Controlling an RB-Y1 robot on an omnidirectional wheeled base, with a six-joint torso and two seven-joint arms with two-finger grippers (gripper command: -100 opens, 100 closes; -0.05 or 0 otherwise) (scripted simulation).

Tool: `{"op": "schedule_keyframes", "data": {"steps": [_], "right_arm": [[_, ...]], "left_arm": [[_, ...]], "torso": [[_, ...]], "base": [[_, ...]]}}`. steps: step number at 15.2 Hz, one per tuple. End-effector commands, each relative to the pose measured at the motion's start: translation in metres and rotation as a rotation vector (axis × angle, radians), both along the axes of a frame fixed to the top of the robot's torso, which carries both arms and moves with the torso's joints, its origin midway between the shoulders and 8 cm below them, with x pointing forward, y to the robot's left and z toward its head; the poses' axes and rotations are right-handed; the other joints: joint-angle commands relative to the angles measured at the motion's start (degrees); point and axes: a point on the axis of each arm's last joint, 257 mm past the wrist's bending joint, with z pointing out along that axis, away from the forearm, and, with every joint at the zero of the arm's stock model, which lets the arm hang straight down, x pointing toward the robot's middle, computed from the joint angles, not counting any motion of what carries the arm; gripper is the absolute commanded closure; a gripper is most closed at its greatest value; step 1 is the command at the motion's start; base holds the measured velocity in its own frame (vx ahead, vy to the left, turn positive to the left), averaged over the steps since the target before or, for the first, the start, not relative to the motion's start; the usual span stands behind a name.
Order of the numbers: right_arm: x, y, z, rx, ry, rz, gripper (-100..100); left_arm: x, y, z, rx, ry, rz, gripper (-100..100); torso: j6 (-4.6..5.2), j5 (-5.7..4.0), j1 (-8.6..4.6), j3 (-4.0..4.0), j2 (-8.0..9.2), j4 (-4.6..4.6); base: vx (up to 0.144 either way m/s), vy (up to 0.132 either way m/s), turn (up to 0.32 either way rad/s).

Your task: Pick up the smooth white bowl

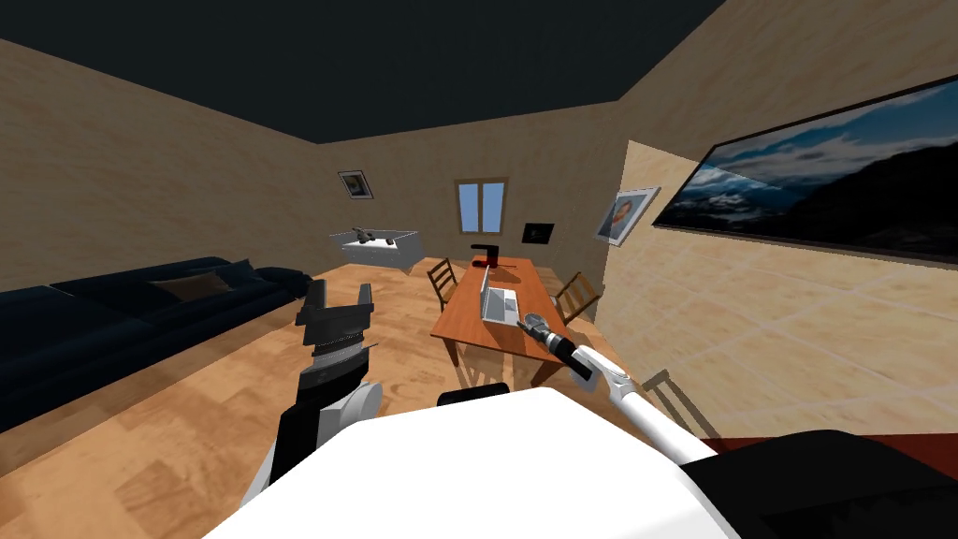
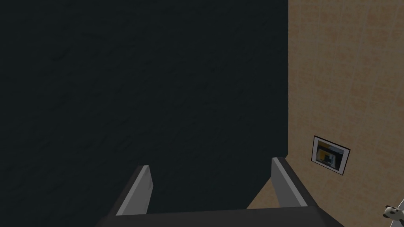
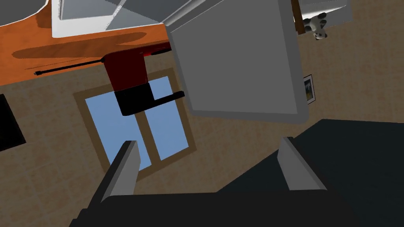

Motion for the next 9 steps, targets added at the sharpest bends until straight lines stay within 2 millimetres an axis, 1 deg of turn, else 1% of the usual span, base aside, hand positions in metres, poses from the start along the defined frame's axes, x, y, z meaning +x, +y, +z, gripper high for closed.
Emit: {"op": "schedule_keyframes", "data": {"steps": [1, 2, 3, 4, 5, 6, 7, 8, 9], "right_arm": [[-0.008, -0.015, -0.019, -0.056, 0.037, -0.003, -100], [-0.012, -0.026, -0.031, -0.126, 0.062, 0.013, -100], [-0.015, -0.035, -0.039, -0.134, 0.08, -0.001, -100], [-0.019, -0.047, -0.049, -0.203, 0.104, 0.016, -100], [-0.023, -0.055, -0.057, -0.21, 0.122, 0.003, -100], [-0.024, -0.056, -0.057, -0.21, 0.123, 0.002, -100], [-0.032, -0.075, -0.072, -0.283, 0.161, 0.009, -100], [-0.033, -0.077, -0.073, -0.285, 0.166, 0.005, -100], [-0.038, -0.089, -0.081, -0.35, 0.187, 0.024, -100]], "left_arm": [[0.0, 0.0, 0.0, 0.0, 0.0, 0.0, 0], [0.0, 0.0, 0.0, 0.0, 0.0, 0.0, 0], [0.0, 0.0, 0.0, 0.0, 0.0, 0.0, 0], [0.0, 0.0, 0.0, 0.0, 0.0, 0.0, 0], [0.0, 0.0, 0.0, 0.0, 0.0, 0.0, 0], [0.0, 0.0, 0.0, 0.0, 0.0, 0.0, 0], [0.0, 0.0, 0.0, 0.0, 0.0, 0.0, 0], [0.0, 0.0, 0.0, 0.0, 0.0, 0.0, 0], [0.0, 0.0, 0.0, 0.0, 0.0, 0.0, 0]], "torso": [[0.0, 0.0, 0.0, 0.0, 0.0, 0.0], [0.02, 0.0, 0.01, -0.01, -0.01, -0.01], [0.01, 0.01, 0.05, -0.01, -0.02, -0.01], [0.03, 0.02, 0.08, -0.01, -0.02, -0.01], [0.01, 0.03, 0.14, -0.01, -0.02, -0.01], [0.04, 0.04, 0.14, -0.01, -0.02, -0.01], [0.05, 0.02, 0.08, -0.01, -0.02, -0.01], [0.03, 0.02, 0.07, -0.02, -0.03, -0.01], [0.02, 0.02, 0.06, -0.03, -0.04, -0.01]], "base": [[0.016, 0.046, 0.168], [0.02, 0.06, 0.188], [0.019, 0.066, 0.133], [0.019, 0.084, 0.169], [0.024, 0.076, 0.138], [0.023, 0.045, 0.025], [0.03, 0.052, 0.12], [0.029, 0.051, 0.131], [0.029, 0.069, 0.189]]}}
